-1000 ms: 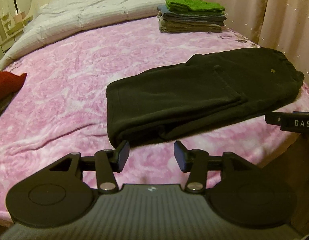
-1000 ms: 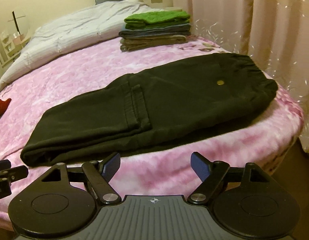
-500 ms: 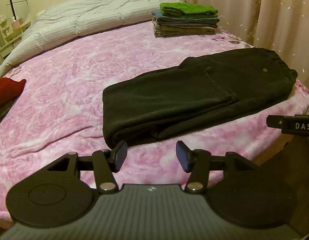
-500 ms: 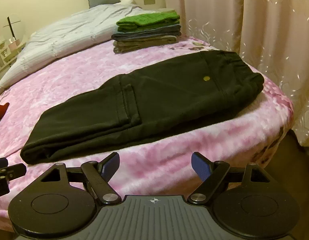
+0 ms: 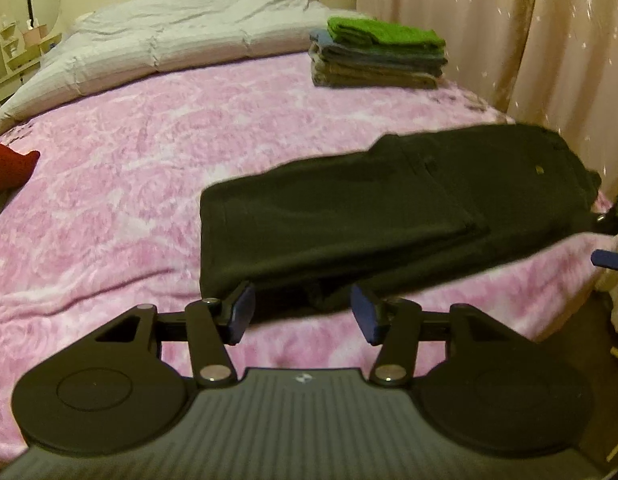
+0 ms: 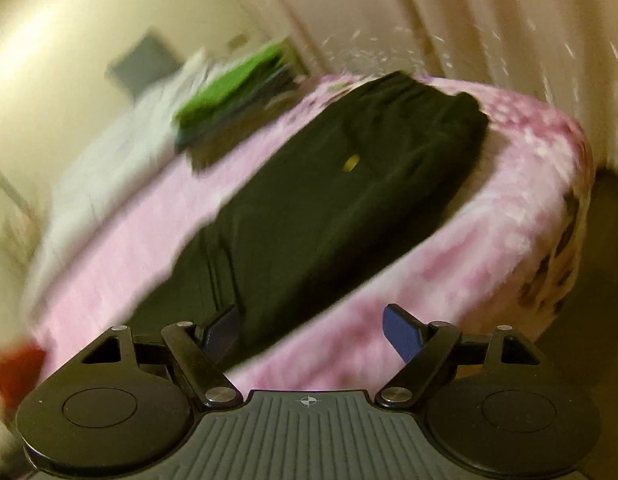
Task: Fold clothes
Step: 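Grasp the folded trouser edge with the right gripper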
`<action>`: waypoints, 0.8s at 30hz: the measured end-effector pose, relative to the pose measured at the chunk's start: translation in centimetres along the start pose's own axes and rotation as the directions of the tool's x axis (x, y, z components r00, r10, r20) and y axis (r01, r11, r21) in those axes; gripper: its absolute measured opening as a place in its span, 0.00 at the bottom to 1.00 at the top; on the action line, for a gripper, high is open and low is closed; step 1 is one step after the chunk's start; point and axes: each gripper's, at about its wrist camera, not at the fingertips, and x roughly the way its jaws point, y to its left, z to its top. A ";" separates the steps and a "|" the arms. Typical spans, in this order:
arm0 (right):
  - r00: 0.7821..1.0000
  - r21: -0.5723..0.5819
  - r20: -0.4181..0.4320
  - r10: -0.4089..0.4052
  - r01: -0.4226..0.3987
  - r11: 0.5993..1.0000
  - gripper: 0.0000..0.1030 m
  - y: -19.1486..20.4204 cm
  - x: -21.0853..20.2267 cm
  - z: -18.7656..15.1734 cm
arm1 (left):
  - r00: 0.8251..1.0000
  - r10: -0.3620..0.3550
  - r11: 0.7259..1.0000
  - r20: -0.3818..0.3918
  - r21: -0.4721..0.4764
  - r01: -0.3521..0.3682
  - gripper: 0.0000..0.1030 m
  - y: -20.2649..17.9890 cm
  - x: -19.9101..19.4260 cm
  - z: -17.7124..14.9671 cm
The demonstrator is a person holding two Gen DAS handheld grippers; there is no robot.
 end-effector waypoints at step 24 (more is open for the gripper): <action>0.988 0.415 0.156 0.009 -0.074 0.907 0.65 -12.2 4.9 8.9 | 0.998 -0.063 0.993 0.001 -0.100 0.063 0.31 2.3 8.0 1.1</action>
